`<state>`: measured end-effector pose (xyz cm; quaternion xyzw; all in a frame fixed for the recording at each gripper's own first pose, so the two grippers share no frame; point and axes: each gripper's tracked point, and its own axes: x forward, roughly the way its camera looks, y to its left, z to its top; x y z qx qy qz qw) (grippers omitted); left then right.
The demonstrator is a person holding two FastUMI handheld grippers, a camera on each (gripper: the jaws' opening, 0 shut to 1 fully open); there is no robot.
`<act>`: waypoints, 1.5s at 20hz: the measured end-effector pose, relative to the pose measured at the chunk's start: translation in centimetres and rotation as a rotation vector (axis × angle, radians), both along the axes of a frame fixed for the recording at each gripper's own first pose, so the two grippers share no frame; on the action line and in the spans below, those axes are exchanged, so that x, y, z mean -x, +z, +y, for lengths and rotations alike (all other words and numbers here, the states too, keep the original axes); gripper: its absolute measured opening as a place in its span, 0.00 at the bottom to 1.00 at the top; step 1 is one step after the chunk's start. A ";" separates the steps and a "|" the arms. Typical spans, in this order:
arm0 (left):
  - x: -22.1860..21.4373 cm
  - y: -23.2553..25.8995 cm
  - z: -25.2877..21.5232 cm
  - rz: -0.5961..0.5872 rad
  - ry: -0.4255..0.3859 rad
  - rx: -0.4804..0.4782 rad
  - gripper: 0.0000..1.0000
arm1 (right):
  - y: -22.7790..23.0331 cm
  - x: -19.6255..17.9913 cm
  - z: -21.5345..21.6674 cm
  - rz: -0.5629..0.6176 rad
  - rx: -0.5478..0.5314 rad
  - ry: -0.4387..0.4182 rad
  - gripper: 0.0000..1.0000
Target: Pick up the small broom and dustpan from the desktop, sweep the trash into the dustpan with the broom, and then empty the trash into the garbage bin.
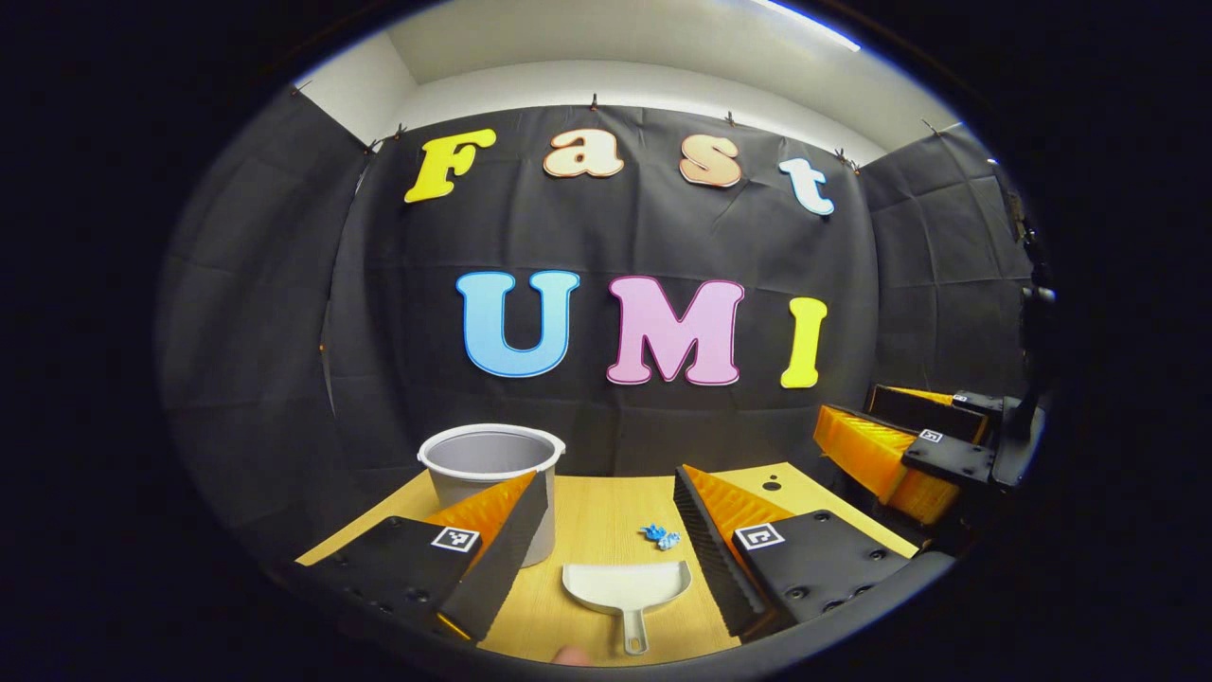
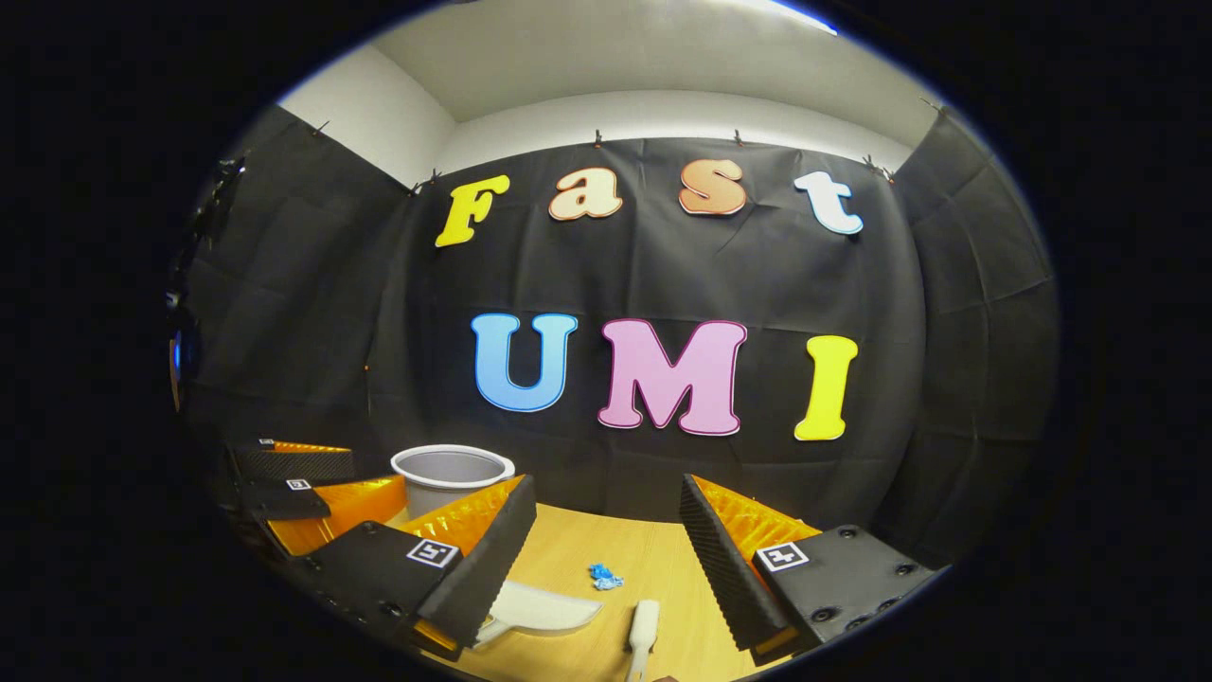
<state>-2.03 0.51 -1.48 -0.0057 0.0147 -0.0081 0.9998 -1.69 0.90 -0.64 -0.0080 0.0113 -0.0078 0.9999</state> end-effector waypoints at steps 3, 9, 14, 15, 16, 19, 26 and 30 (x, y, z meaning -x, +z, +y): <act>0.9 -0.6 1.0 0.008 -0.009 0.003 0.80 | -0.2 0.2 0.9 0.005 0.017 -0.015 0.98; 2.1 -2.1 3.2 0.023 0.016 -0.013 0.80 | 1.0 0.8 1.7 -0.014 0.056 -0.094 0.97; 0.4 -2.7 1.8 0.069 -0.016 -0.023 0.80 | 0.3 -0.6 0.4 -0.003 0.070 -0.087 0.97; -0.1 -2.9 1.2 0.076 -0.026 -0.034 0.80 | 0.5 -0.9 -0.2 -0.010 0.082 -0.088 0.98; -0.8 -3.4 0.6 0.095 -0.031 -0.049 0.80 | 0.6 -1.2 -0.9 -0.016 0.086 -0.086 0.98; -2.7 -6.2 -0.5 0.186 -0.033 -0.057 0.80 | -0.6 -2.3 -2.0 0.001 0.076 -0.063 0.97; -4.5 -18.5 -3.1 0.590 -0.048 -0.003 0.81 | -3.3 -4.3 -5.4 0.053 0.050 -0.045 0.98; -4.2 -23.5 -3.6 0.802 -0.072 0.009 0.83 | -6.0 -4.3 -7.8 0.102 0.022 -0.057 0.97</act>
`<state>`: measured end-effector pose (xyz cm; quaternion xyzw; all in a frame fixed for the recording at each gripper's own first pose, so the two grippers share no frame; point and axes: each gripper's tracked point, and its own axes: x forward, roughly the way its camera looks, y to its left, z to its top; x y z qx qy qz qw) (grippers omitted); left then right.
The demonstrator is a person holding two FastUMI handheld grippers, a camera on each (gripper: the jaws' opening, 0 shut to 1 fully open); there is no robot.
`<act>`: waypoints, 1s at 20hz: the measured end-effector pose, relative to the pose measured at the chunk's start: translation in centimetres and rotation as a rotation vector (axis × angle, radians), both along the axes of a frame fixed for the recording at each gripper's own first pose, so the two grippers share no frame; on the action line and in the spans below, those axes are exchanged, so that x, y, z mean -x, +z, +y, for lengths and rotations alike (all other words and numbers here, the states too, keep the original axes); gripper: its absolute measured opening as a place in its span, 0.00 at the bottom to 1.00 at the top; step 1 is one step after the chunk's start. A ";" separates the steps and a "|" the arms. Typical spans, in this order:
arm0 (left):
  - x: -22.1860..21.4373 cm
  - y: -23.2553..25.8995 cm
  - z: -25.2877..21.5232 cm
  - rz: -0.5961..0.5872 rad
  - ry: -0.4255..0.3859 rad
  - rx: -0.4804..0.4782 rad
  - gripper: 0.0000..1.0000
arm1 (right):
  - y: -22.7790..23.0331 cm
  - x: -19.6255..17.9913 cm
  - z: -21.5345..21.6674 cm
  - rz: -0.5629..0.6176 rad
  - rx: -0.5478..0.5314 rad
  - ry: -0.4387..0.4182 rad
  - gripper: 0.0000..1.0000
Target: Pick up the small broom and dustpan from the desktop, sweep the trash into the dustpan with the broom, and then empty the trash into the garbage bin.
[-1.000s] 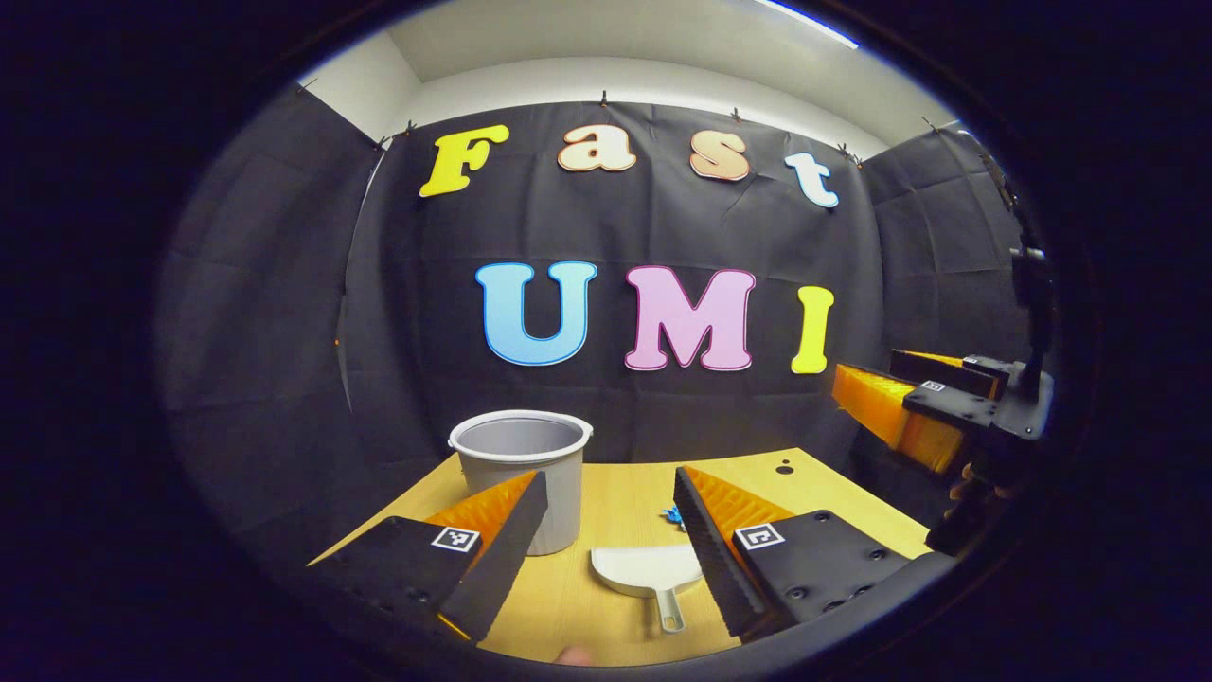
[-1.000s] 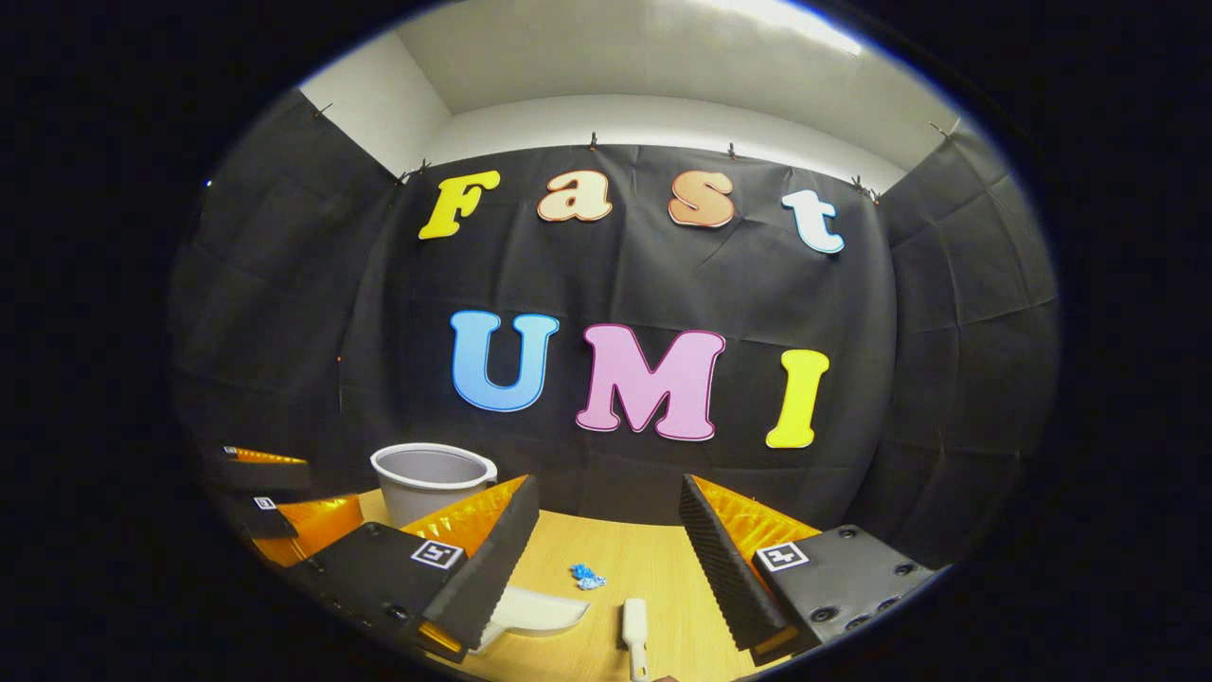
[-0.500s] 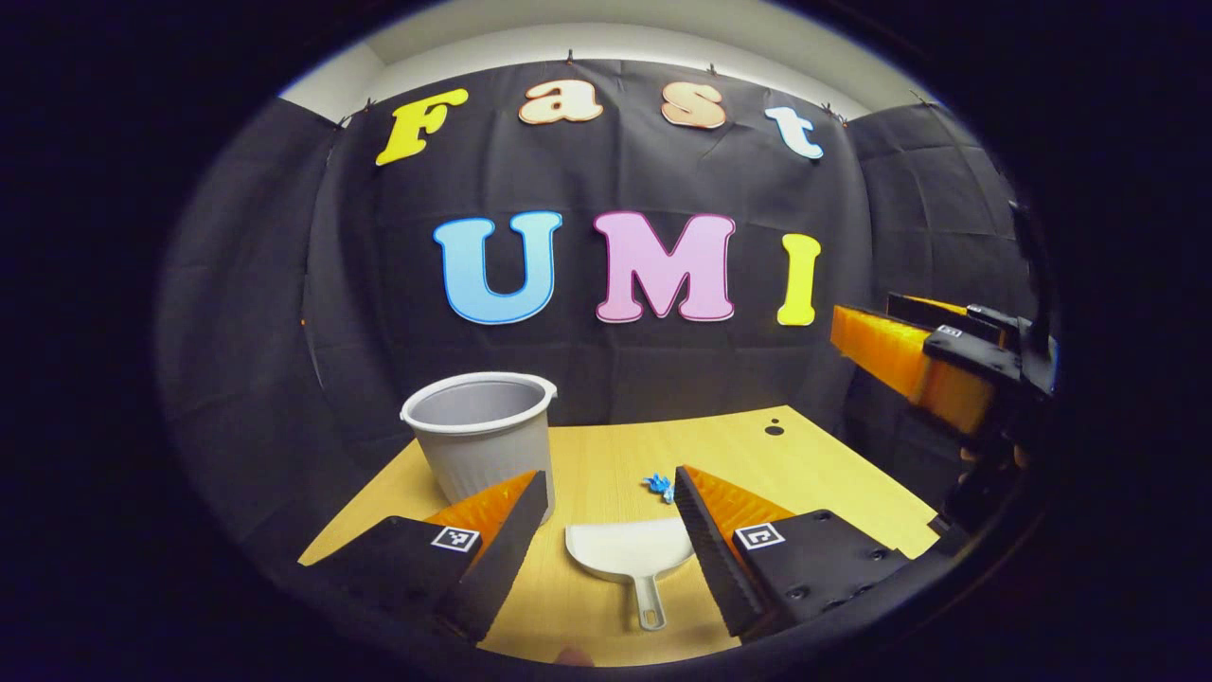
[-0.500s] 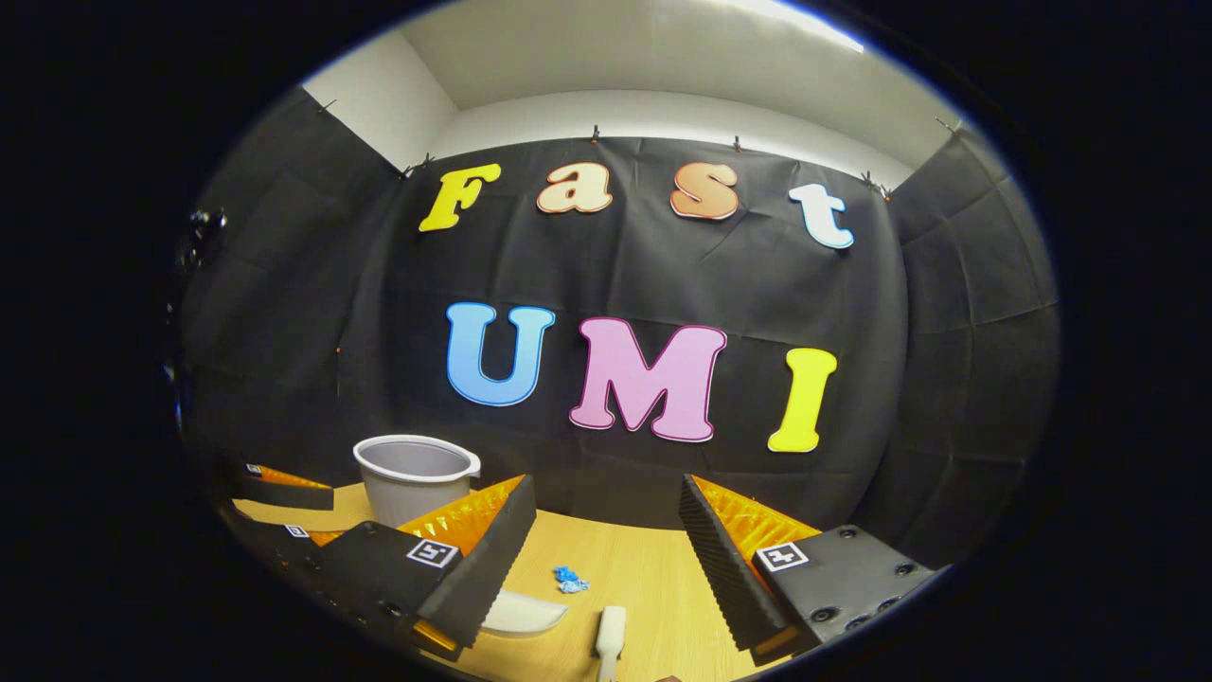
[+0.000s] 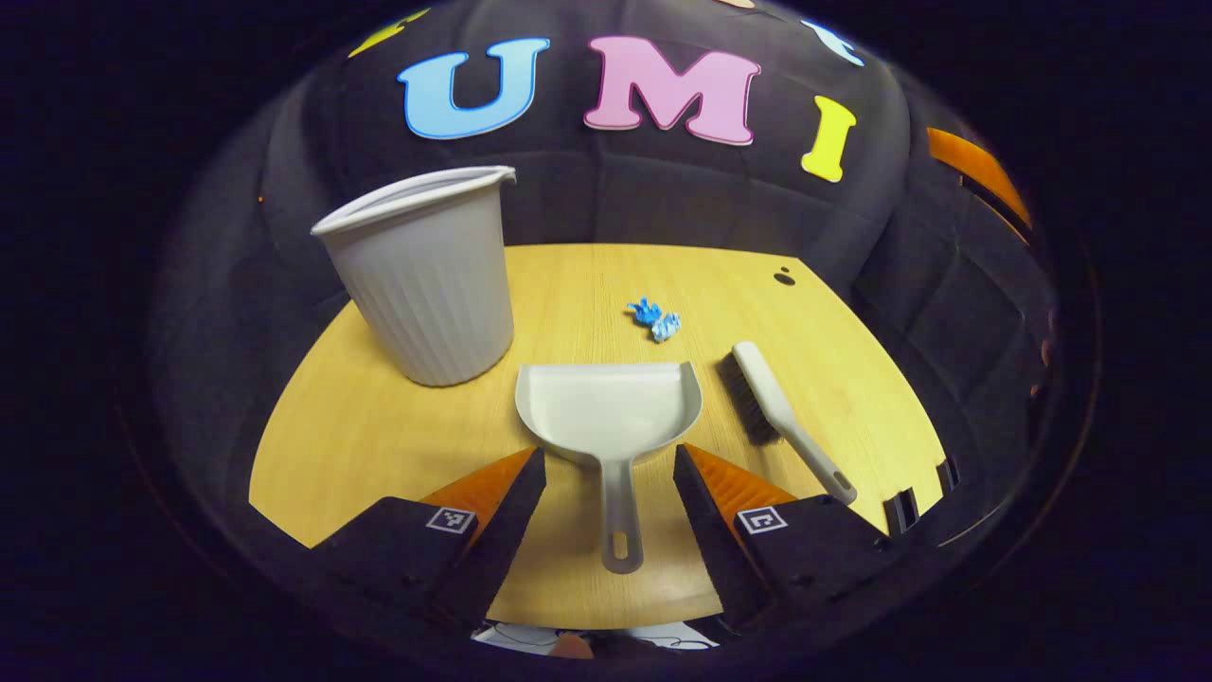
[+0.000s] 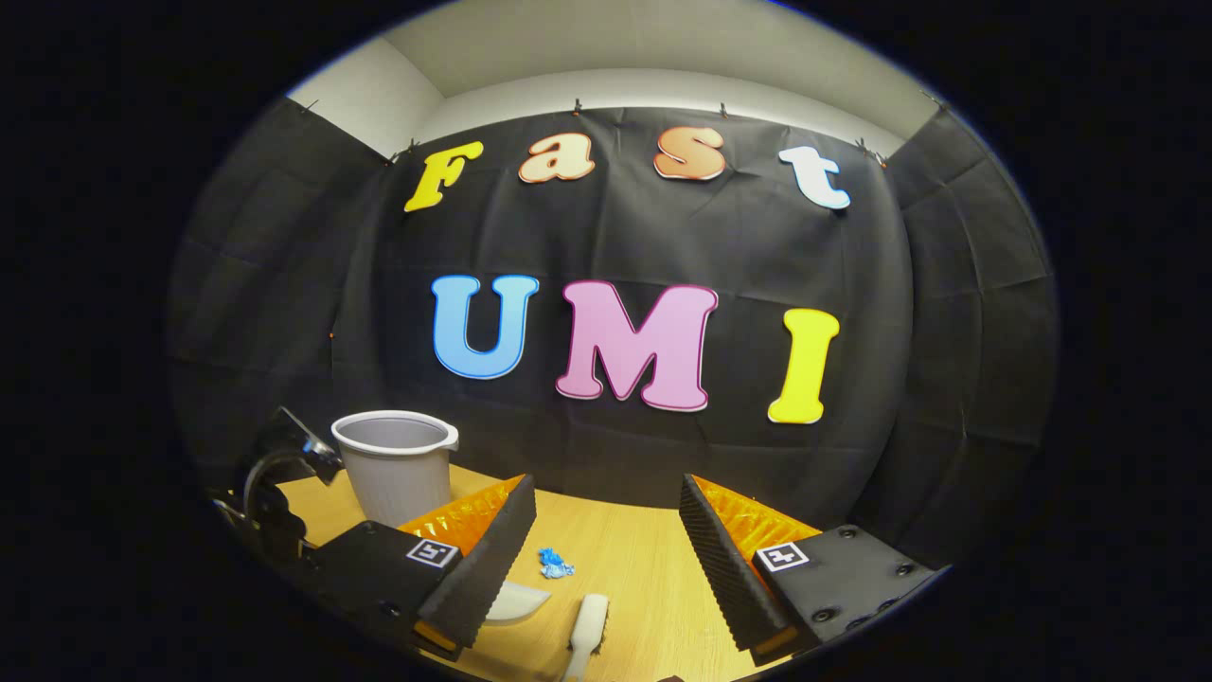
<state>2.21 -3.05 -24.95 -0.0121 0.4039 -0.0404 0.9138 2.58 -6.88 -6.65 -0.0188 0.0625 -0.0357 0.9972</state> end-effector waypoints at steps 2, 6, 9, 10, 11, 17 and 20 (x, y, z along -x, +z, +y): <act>-0.2 -1.9 -0.4 0.101 0.002 -0.003 0.83 | -1.3 0.0 -0.9 0.021 -0.011 -0.001 0.98; -0.8 -6.6 -1.3 0.332 0.001 -0.018 0.83 | -4.8 0.1 -1.8 0.099 -0.058 0.012 0.98; -2.0 -8.6 -1.2 0.471 0.049 0.001 0.84 | -7.2 0.5 -1.4 0.176 -0.123 0.035 0.98; -2.6 -9.0 -0.8 0.514 0.057 -0.005 0.83 | -7.9 0.7 -1.3 0.196 -0.142 0.044 0.98; -3.0 -9.1 -0.7 0.533 0.050 -0.018 0.83 | -8.3 0.8 -1.2 0.211 -0.154 0.051 0.98; -5.5 -10.0 -0.9 0.628 0.032 -0.082 0.66 | -11.3 1.3 -0.6 0.308 -0.322 0.071 0.97; -5.0 -10.7 -2.0 0.724 0.012 -0.023 0.41 | -13.0 1.9 -0.6 0.382 -0.348 0.056 0.95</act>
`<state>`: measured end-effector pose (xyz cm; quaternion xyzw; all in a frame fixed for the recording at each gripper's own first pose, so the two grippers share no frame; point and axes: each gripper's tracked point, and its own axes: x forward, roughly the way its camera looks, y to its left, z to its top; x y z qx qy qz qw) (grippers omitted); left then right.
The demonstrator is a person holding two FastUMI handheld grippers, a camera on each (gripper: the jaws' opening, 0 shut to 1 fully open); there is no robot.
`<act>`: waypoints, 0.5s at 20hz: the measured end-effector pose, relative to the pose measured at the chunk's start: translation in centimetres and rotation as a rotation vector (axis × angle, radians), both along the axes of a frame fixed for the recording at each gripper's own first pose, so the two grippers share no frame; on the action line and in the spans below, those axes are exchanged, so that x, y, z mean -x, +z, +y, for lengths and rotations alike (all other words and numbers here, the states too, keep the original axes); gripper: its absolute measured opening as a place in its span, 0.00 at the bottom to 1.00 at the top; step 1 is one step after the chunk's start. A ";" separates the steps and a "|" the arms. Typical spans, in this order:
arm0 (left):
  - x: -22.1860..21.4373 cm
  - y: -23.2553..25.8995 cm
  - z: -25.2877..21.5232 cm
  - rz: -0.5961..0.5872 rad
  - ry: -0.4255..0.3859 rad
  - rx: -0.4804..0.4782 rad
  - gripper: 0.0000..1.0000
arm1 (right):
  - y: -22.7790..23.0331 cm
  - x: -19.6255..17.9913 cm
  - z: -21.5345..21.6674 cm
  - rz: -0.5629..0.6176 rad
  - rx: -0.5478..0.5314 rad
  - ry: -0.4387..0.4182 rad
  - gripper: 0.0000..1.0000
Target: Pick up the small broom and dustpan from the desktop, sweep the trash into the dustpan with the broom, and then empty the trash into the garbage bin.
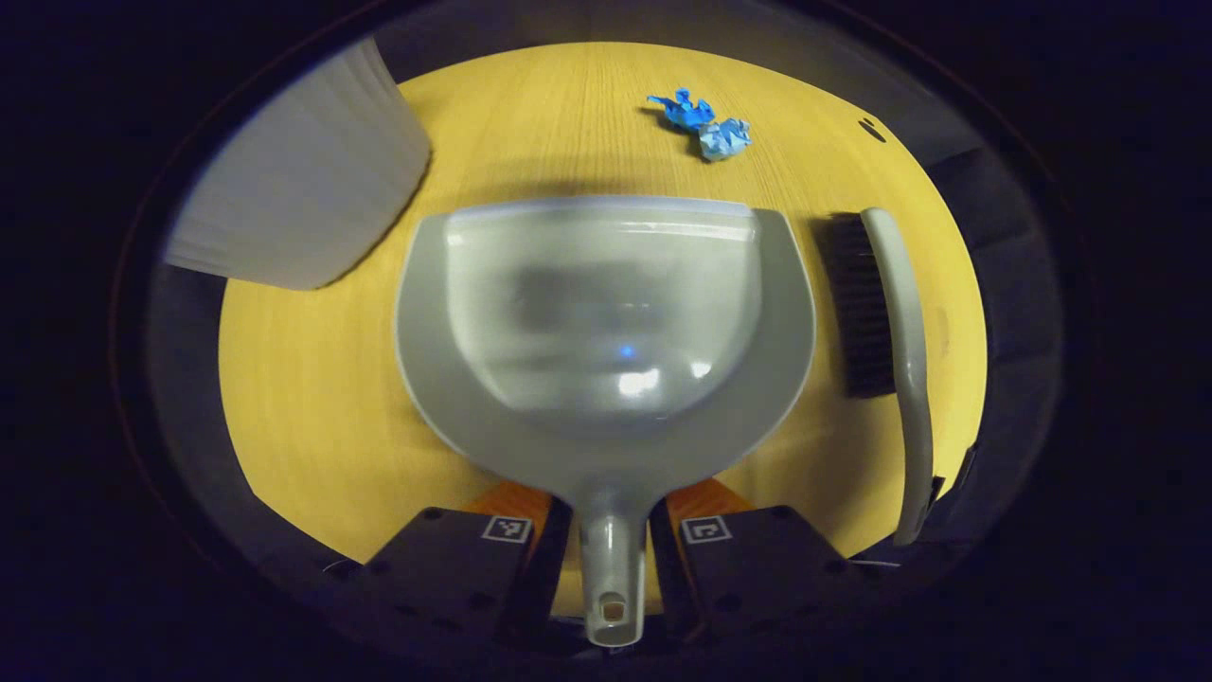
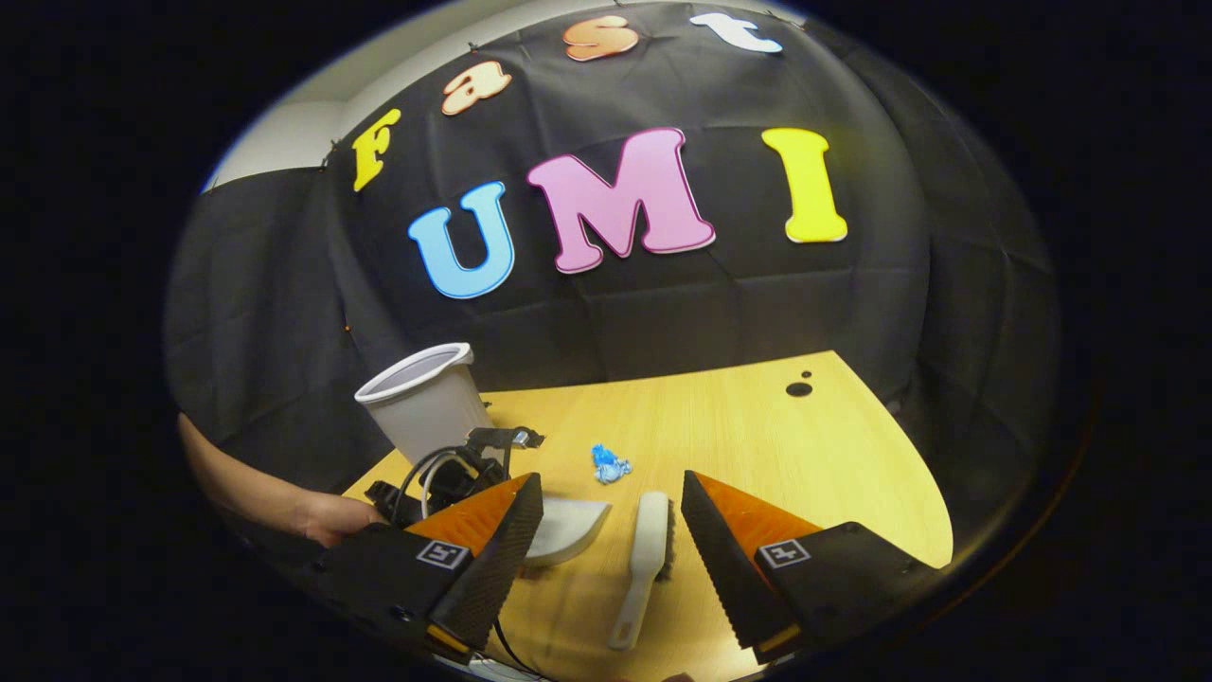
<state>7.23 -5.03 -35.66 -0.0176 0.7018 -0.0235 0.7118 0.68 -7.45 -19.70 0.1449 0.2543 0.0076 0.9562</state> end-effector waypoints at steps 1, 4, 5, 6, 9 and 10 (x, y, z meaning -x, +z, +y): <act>-0.2 0.3 0.1 0.001 -0.004 0.000 0.34 | -0.4 0.1 -0.1 0.018 0.015 0.007 0.95; -0.3 -0.1 0.2 0.001 -0.065 0.006 0.31 | -1.5 0.6 1.2 0.074 0.032 0.045 0.95; -0.2 -0.1 0.3 0.002 -0.077 0.010 0.30 | -2.1 0.6 1.8 0.096 0.037 0.061 0.95; -0.2 -0.1 0.3 0.000 -0.080 0.013 0.30 | -3.0 0.7 2.3 0.125 0.042 0.075 0.95; -0.2 0.0 0.4 -0.007 -0.095 0.024 0.30 | -7.5 1.5 3.6 0.310 0.048 0.104 0.95; -0.2 0.0 0.5 -0.016 -0.098 0.034 0.30 | -8.9 1.7 4.0 0.370 0.050 0.118 0.95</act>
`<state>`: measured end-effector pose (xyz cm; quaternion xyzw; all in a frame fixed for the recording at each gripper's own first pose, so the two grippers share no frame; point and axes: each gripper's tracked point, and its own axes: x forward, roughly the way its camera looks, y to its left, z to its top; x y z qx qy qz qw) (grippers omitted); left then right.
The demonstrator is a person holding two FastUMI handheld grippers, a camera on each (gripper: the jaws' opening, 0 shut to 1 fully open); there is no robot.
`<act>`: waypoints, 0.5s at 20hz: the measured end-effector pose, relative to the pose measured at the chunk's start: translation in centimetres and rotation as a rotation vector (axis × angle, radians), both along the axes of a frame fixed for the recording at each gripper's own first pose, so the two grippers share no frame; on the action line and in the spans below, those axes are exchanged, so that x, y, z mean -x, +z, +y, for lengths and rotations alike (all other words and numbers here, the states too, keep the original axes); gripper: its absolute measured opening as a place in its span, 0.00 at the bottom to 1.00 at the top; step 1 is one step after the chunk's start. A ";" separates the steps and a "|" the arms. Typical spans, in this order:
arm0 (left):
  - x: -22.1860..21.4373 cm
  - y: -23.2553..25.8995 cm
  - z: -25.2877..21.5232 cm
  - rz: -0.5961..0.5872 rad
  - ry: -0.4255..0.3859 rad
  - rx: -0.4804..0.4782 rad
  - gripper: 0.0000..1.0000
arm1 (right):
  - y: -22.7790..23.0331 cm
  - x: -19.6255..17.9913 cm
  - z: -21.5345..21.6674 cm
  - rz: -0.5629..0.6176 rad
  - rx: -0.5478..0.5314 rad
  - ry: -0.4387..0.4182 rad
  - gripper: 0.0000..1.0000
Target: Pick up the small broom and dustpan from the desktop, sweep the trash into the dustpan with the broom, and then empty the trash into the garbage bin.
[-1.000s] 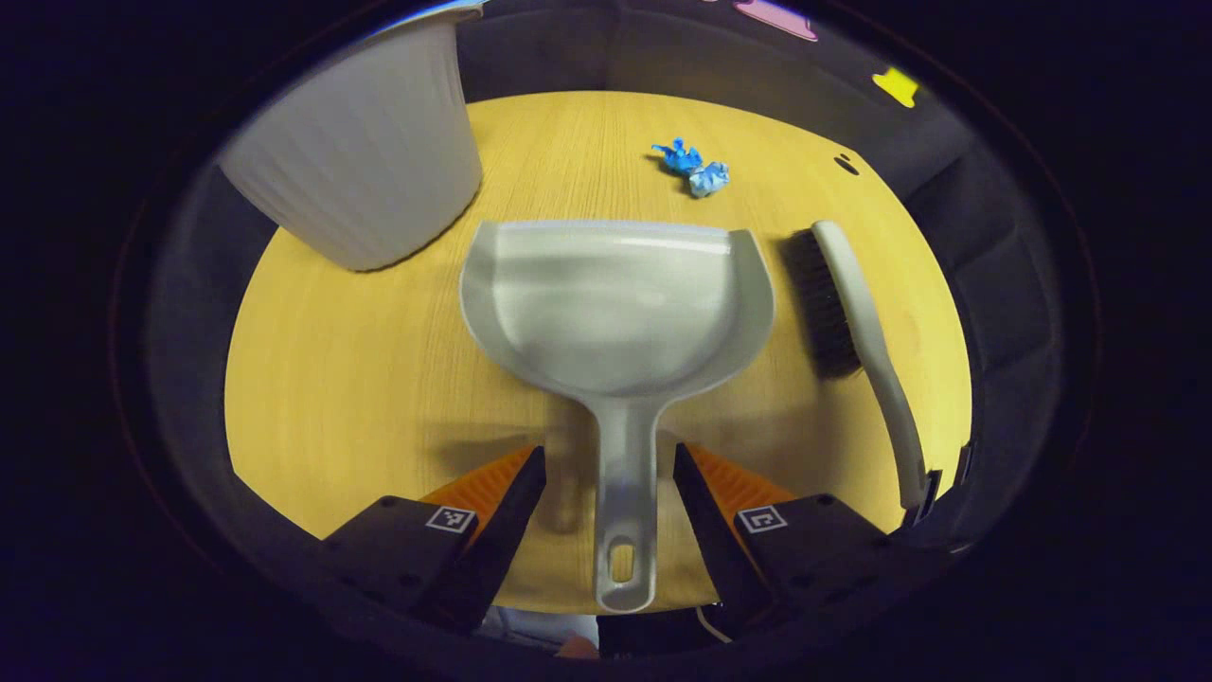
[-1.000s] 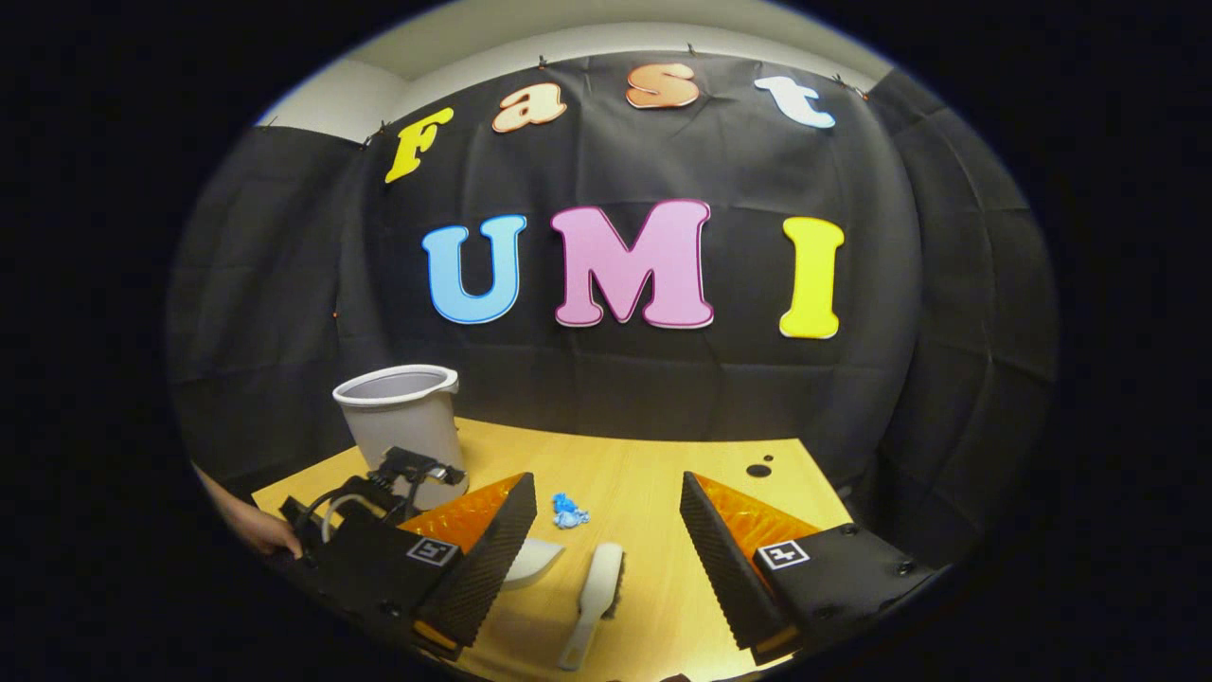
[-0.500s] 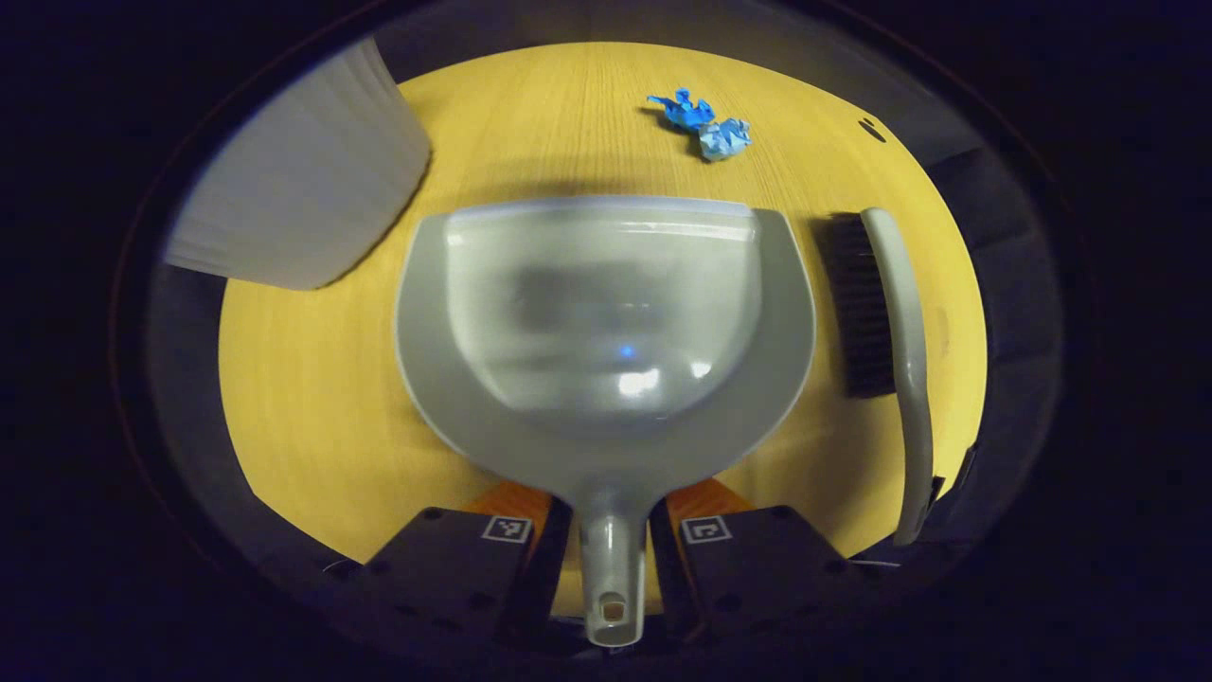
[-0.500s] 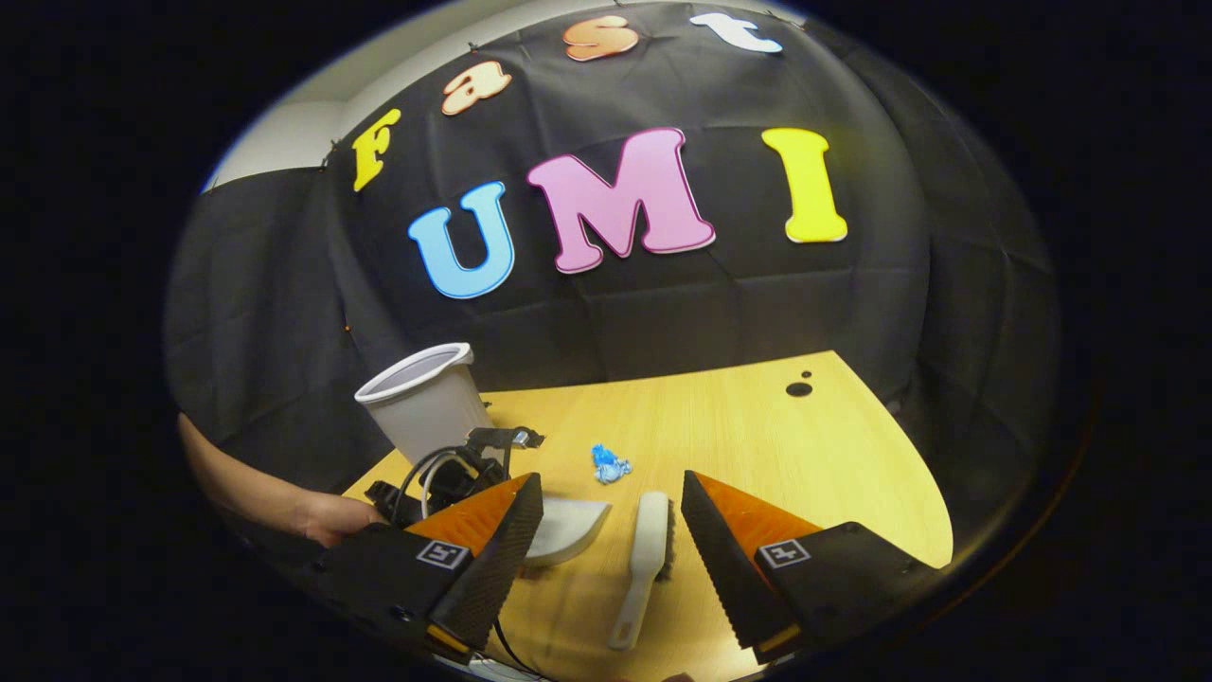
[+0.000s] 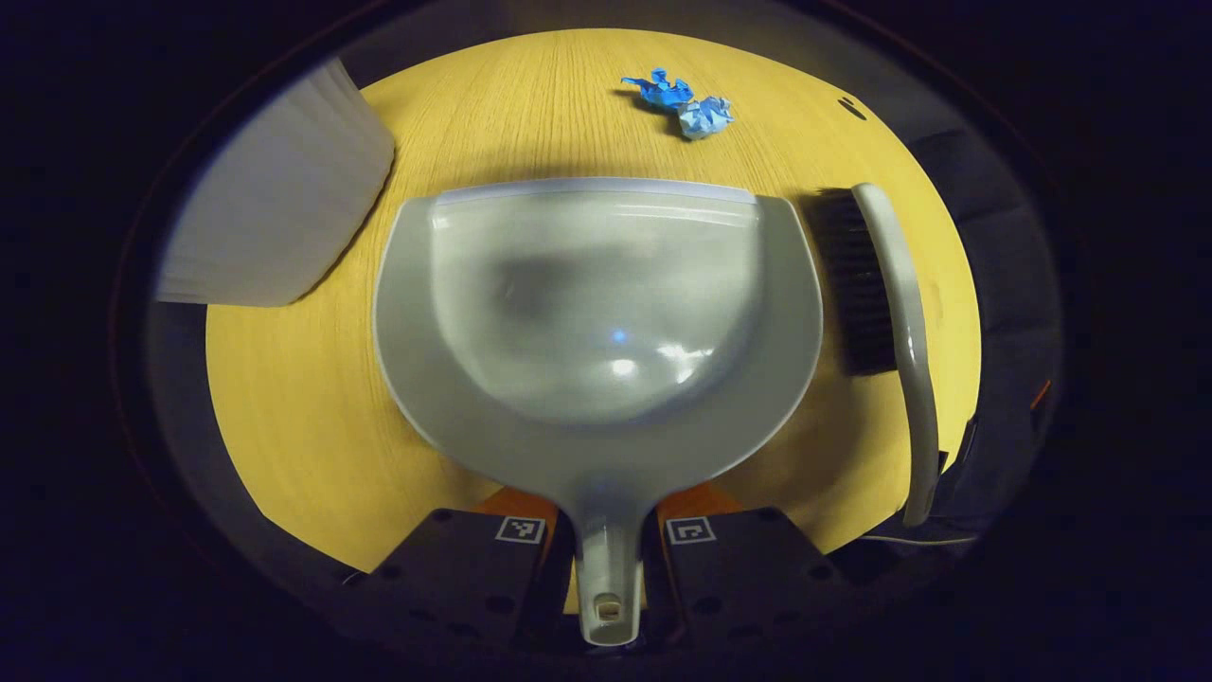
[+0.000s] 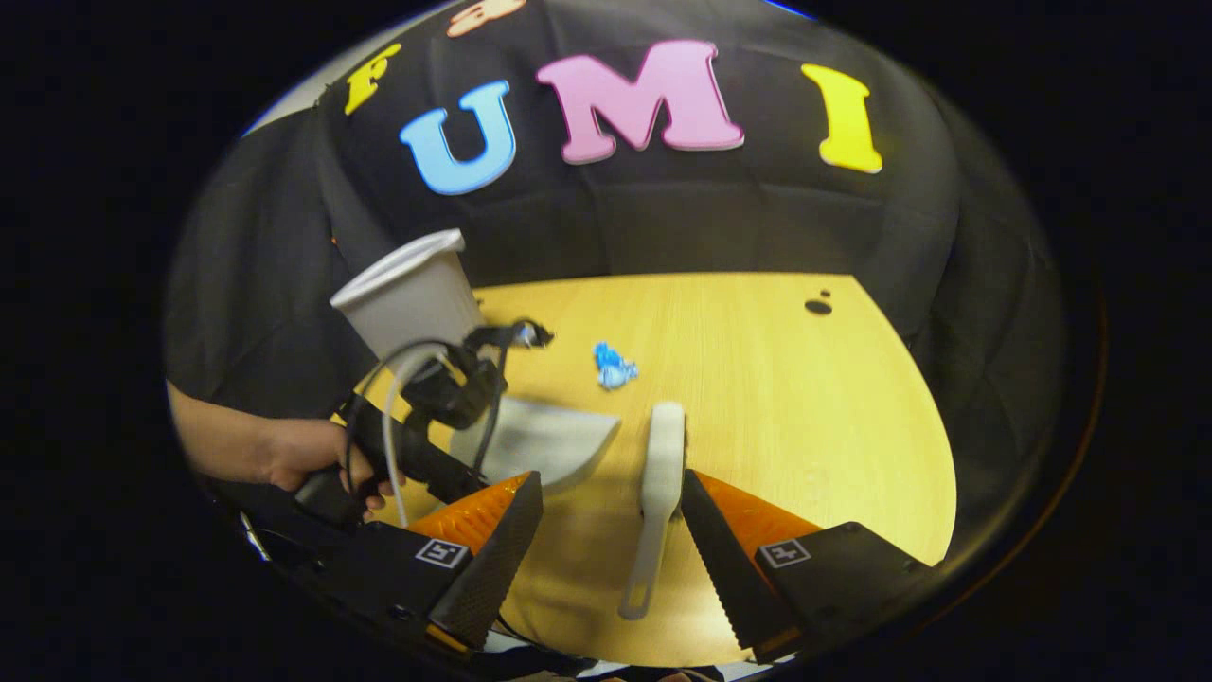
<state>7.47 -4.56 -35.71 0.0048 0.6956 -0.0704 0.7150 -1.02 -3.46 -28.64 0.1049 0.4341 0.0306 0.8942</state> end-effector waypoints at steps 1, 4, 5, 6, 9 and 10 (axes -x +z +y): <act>0.0 0.0 0.0 -0.007 -0.001 0.010 0.30 | -1.8 0.0 0.2 0.076 0.006 -0.003 0.95; 0.2 0.2 0.2 -0.028 -0.009 0.041 0.31 | -5.3 1.1 -0.8 0.272 0.038 -0.019 0.96; 0.2 0.2 0.2 -0.035 -0.007 0.046 0.30 | -6.6 1.3 -0.8 0.325 0.061 -0.008 0.96; 0.2 0.2 0.2 -0.042 -0.008 0.047 0.30 | -8.0 2.1 -1.1 0.391 0.079 -0.014 0.96; 0.2 0.1 0.2 -0.055 -0.018 0.057 0.30 | -10.8 2.7 -2.0 0.508 0.082 -0.077 0.96; 0.2 0.1 0.2 -0.059 -0.014 0.065 0.30 | -11.3 2.4 -2.1 0.523 0.086 -0.081 0.93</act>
